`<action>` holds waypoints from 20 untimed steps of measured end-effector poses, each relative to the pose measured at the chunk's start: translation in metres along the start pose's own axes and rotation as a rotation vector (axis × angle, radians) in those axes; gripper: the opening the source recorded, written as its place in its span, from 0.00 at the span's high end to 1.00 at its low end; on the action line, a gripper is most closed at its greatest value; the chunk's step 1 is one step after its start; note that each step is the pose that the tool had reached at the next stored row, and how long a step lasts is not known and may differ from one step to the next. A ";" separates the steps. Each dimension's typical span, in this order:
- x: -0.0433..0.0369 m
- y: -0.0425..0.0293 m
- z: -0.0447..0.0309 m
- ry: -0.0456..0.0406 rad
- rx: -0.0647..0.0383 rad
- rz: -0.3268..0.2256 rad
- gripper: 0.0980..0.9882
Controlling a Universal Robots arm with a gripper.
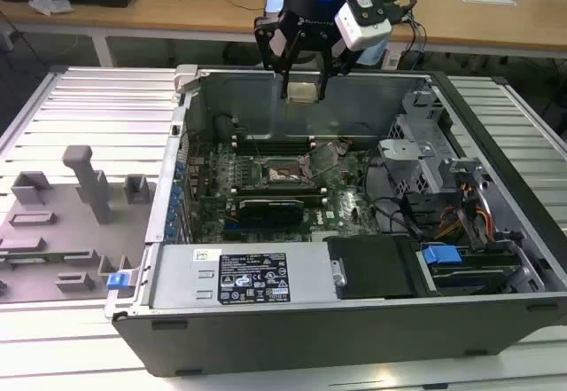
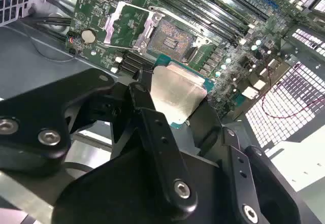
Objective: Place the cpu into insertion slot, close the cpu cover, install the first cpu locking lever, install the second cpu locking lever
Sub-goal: 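Place the cpu into insertion slot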
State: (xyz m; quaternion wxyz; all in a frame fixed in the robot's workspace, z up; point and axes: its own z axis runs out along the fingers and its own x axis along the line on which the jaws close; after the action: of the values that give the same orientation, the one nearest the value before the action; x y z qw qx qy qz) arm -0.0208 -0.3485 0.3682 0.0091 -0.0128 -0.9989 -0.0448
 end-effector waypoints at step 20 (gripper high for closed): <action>0.0010 -0.0025 0.0280 -0.0023 -0.001 0.000 0.50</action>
State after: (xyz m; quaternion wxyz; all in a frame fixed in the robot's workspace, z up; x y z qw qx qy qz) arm -0.0223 -0.3485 0.3401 0.0079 -0.0128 -0.9989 -0.0453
